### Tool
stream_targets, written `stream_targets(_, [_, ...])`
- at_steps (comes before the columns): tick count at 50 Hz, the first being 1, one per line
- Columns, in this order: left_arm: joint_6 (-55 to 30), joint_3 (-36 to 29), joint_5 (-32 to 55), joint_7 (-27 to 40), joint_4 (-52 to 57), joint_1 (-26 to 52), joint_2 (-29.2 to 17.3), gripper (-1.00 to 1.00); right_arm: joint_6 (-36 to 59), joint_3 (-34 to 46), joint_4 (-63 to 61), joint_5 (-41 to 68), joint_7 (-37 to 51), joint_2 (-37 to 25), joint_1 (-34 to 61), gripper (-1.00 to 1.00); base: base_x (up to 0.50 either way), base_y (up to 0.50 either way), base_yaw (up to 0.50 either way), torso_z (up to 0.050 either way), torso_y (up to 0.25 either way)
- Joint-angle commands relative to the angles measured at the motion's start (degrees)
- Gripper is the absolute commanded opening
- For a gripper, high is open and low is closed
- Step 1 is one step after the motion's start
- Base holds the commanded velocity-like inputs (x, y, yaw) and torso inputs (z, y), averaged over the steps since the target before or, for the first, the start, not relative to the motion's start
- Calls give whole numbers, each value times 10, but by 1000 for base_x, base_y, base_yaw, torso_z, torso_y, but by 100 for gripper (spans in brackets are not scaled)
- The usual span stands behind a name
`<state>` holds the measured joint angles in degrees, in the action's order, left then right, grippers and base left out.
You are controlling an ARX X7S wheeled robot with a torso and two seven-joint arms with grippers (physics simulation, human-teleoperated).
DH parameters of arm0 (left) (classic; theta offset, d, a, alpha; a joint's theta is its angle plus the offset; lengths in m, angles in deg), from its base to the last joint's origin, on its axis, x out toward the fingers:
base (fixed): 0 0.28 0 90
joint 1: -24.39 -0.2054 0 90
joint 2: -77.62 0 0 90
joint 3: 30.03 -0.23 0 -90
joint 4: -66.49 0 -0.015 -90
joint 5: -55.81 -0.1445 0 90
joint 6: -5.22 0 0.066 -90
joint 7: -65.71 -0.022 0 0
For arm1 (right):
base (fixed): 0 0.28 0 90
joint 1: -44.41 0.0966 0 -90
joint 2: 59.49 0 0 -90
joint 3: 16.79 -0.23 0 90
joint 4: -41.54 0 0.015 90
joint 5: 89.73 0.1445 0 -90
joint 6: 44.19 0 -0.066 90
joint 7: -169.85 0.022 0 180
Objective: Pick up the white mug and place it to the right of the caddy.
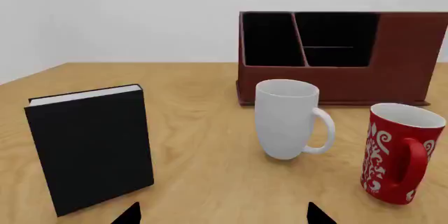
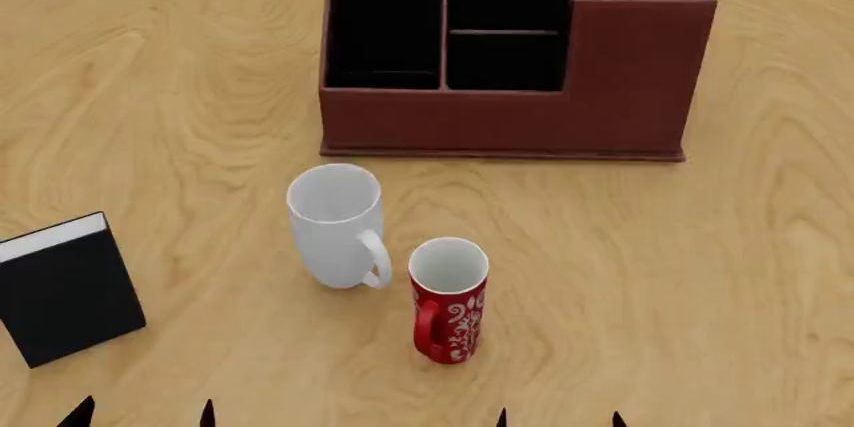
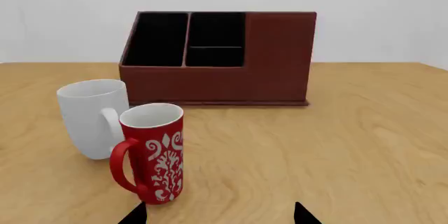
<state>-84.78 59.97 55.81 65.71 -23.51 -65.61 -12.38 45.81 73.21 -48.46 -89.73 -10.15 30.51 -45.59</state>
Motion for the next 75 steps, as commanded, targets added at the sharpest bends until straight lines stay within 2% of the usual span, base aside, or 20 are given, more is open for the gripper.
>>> stream_targets(1, [0, 0, 6, 6, 0, 0, -6, 100, 0, 7, 0, 5, 7, -5, 0, 100, 0, 0, 0, 0, 0])
stream_targets(2, [4, -8, 5, 3, 0, -1, -6, 100, 12, -11, 2, 54, 76, -1, 8, 100, 0, 0, 0, 0, 0])
stream_targets(3, [1, -12, 5, 10, 1, -1, -9, 100, -47, 7, 4, 84, 16, -16, -1, 100, 0, 0, 0, 0, 0])
stream_targets(6, [3, -22, 7, 18, 1, -4, -17, 100, 51, 16, -23, 26, 86, -24, -2, 100, 0, 0, 0, 0, 0])
stream_targets(7, [3, -25, 10, 18, 3, -6, -19, 100, 66, 18, -31, 37, 76, -28, -4, 100, 0, 0, 0, 0, 0])
stream_targets(13, [-15, -35, 22, 22, 36, -15, -28, 100, 64, 16, -54, 68, 57, -44, -16, 100, 0, 0, 0, 0, 0])
stream_targets(19, [-83, -41, 29, 23, 105, -2, -44, 100, 189, 17, -168, 83, 61, -76, -12, 100, 0, 0, 0, 0, 0])
stream_targets(28, [-148, -50, 21, 39, 210, 3, -56, 100, 328, -7, -310, 101, 74, -117, 12, 100, 0, 0, 0, 0, 0])
stream_targets(40, [-200, -62, 33, 39, 261, 24, -67, 100, 450, -17, -387, 116, 84, -149, 74, 100, 0, 0, 0, 0, 0])
stream_targets(58, [-270, -74, 39, 50, 327, 56, -81, 100, 559, -18, -438, 134, 88, -175, 151, 100, 0, 0, 0, 0, 0])
stream_targets(75, [-291, -87, 40, 60, 357, 68, -89, 100, 588, -19, -462, 141, 94, -182, 168, 100, 0, 0, 0, 0, 0])
